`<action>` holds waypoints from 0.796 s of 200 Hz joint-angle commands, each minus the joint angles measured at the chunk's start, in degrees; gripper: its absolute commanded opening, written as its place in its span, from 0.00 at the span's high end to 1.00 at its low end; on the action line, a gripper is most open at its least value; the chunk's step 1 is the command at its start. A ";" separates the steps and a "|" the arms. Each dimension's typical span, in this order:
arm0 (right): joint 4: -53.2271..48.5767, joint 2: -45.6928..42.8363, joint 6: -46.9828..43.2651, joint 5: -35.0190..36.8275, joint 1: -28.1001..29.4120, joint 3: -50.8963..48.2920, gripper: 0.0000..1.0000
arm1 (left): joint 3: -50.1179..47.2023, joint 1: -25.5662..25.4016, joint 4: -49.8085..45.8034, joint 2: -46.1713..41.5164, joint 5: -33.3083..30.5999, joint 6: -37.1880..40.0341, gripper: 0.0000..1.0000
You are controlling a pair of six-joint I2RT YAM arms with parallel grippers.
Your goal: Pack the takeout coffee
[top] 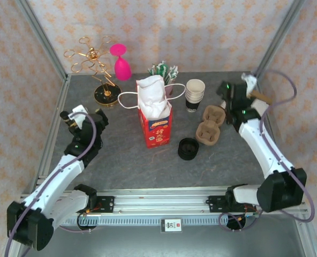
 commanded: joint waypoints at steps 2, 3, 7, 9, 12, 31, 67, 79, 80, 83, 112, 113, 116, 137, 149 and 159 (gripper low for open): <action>22.14 0.14 -0.77 5.53 -6.13 -17.28 0.00 | -9.21 0.50 27.93 5.69 -9.75 11.30 0.01; 22.76 0.28 -0.92 5.43 -6.30 -17.86 0.00 | -9.70 0.50 28.92 6.07 -9.99 11.80 0.01; 25.36 0.84 -1.31 5.11 -7.11 -20.18 0.00 | -11.23 0.57 32.65 7.33 -10.54 14.18 0.01; 26.66 1.05 -1.43 5.01 -7.44 -21.32 0.00 | -12.04 0.58 33.96 7.97 -10.61 15.34 0.01; 28.60 1.70 -1.83 5.02 -7.92 -22.94 0.00 | -12.84 0.60 35.86 8.72 -10.67 16.91 0.01; 42.85 5.85 -6.04 2.42 -8.58 -32.05 0.00 | -18.02 1.33 48.64 12.22 -6.68 22.53 0.01; 65.05 7.05 -12.59 -11.80 -8.67 -40.48 0.00 | -25.55 4.17 74.29 22.21 5.02 30.67 0.00; 69.05 8.33 -12.44 -16.45 -8.84 -41.30 0.00 | -23.83 4.71 73.38 23.50 8.74 30.96 0.00; 69.81 8.55 -12.46 -16.73 -8.84 -41.52 0.00 | -23.83 4.80 73.92 23.68 9.10 30.99 0.00; 72.22 9.22 -12.68 -17.67 -8.80 -42.62 0.00 | -24.06 5.21 75.72 24.26 10.36 31.39 0.00; 84.59 14.66 -14.63 -21.79 -8.42 -46.86 0.00 | -25.69 9.57 84.44 30.20 18.43 29.17 0.00; 83.16 14.57 -14.65 -21.59 -8.41 -46.23 0.00 | -25.54 9.87 83.58 29.97 19.00 28.91 0.00; 80.20 14.02 -14.65 -21.38 -8.42 -44.92 0.00 | -25.21 10.65 81.61 29.57 20.71 28.43 0.00; 81.89 14.30 -15.93 -17.69 -6.31 -45.63 0.00 | -24.61 12.57 83.53 32.59 25.01 27.86 0.00; 83.76 14.99 -16.00 -17.29 -6.20 -46.03 0.01 | -24.77 13.37 87.81 34.88 26.73 28.16 0.00; 81.52 14.20 -15.91 -17.36 -6.18 -45.51 0.00 | -23.85 13.55 83.00 33.64 27.20 27.62 0.00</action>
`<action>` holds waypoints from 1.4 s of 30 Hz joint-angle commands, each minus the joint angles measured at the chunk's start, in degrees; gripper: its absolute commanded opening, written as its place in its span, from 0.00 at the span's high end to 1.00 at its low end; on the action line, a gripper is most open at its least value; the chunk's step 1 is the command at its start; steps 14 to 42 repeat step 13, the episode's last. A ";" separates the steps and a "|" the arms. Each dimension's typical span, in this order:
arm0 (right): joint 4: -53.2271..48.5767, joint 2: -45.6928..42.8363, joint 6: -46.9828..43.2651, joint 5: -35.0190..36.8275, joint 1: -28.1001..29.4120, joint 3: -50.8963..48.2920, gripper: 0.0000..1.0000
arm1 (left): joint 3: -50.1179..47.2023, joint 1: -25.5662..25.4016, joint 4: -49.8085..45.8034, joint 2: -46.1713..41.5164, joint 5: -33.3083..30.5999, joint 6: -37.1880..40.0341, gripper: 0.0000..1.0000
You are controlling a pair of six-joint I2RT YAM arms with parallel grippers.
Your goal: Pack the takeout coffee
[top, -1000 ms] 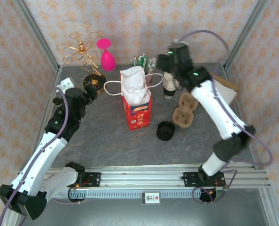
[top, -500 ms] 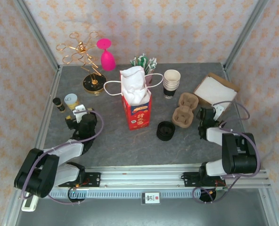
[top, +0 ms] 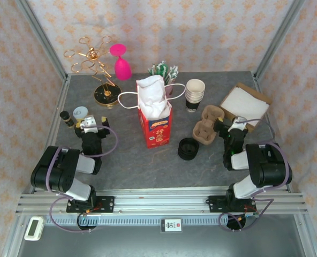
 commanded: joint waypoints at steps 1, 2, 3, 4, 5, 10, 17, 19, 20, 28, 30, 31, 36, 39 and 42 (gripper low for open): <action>3.36 -0.83 -1.77 0.76 0.41 0.74 0.00 | 1.17 1.03 1.77 0.44 6.25 -1.22 0.00; 4.96 -0.33 -1.89 0.88 0.41 0.33 0.01 | 1.57 1.32 0.84 0.28 6.80 -1.48 0.00; 4.12 -0.58 -1.79 0.82 0.40 0.58 0.00 | 1.31 1.63 2.63 1.06 7.27 -1.48 0.00; 3.78 -0.61 -1.78 0.81 0.39 0.63 0.01 | 1.10 1.63 3.72 1.34 6.03 -1.76 0.00; 4.55 -0.30 -1.85 0.81 0.40 0.55 0.01 | 1.89 1.66 1.59 1.06 2.36 -3.12 0.00; 3.75 -0.27 -1.65 0.00 0.04 0.88 0.00 | 1.75 1.81 1.47 0.91 2.31 -3.51 0.00; 4.10 -0.54 -1.81 -0.03 0.04 0.57 0.00 | 1.66 1.80 1.99 1.05 2.58 -3.32 0.00; 4.10 -0.54 -1.81 -0.03 0.04 0.57 0.00 | 1.66 1.80 1.99 1.05 2.58 -3.32 0.00; 4.10 -0.54 -1.81 -0.03 0.04 0.57 0.00 | 1.66 1.80 1.99 1.05 2.58 -3.32 0.00; 4.10 -0.54 -1.81 -0.03 0.04 0.57 0.00 | 1.66 1.80 1.99 1.05 2.58 -3.32 0.00; 4.10 -0.54 -1.81 -0.03 0.04 0.57 0.00 | 1.66 1.80 1.99 1.05 2.58 -3.32 0.00; 4.10 -0.54 -1.81 -0.03 0.04 0.57 0.00 | 1.66 1.80 1.99 1.05 2.58 -3.32 0.00; 4.10 -0.54 -1.81 -0.03 0.04 0.57 0.00 | 1.66 1.80 1.99 1.05 2.58 -3.32 0.00; 4.10 -0.54 -1.81 -0.03 0.04 0.57 0.00 | 1.66 1.80 1.99 1.05 2.58 -3.32 0.00; 4.10 -0.54 -1.81 -0.03 0.04 0.57 0.00 | 1.66 1.80 1.99 1.05 2.58 -3.32 0.00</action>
